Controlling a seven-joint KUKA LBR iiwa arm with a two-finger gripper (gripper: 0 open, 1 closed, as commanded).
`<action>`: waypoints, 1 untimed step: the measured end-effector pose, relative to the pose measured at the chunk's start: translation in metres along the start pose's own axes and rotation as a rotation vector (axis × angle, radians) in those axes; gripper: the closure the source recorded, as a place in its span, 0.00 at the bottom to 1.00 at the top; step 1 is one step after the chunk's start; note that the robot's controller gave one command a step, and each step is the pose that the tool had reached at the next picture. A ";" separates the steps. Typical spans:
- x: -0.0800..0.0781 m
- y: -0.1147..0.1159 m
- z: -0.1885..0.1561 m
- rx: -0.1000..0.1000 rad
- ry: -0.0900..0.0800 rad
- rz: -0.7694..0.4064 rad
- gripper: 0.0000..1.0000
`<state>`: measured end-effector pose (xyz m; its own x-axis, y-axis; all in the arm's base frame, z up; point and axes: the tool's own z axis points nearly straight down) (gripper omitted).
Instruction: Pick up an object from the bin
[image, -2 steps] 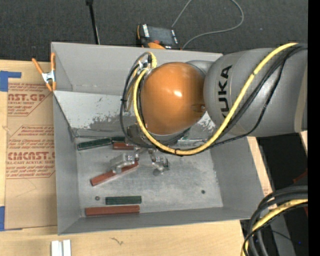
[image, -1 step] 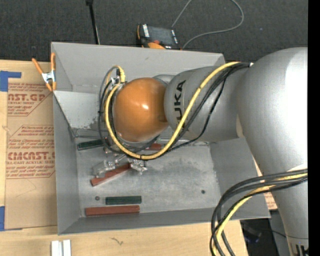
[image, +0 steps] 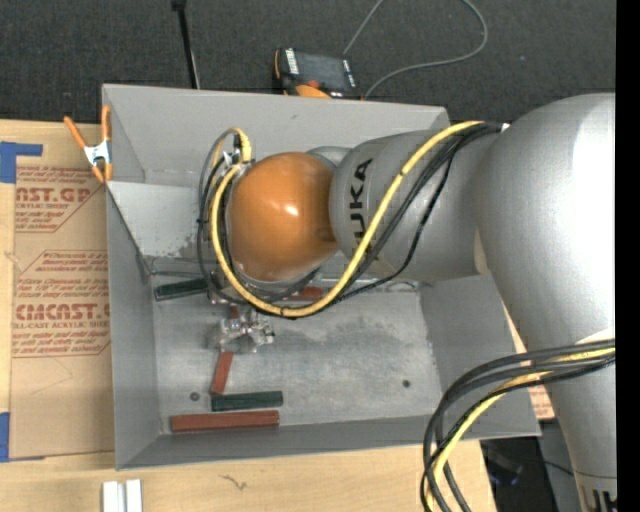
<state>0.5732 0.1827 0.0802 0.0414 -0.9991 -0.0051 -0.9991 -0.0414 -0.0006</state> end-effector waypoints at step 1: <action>0.000 0.000 0.000 -0.001 0.000 0.000 0.00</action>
Offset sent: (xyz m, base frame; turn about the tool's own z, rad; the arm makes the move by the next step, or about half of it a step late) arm 0.0000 0.0000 0.0000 0.0000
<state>0.5731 0.1824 0.0800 0.0412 -0.9991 -0.0048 -0.9992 -0.0412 0.0000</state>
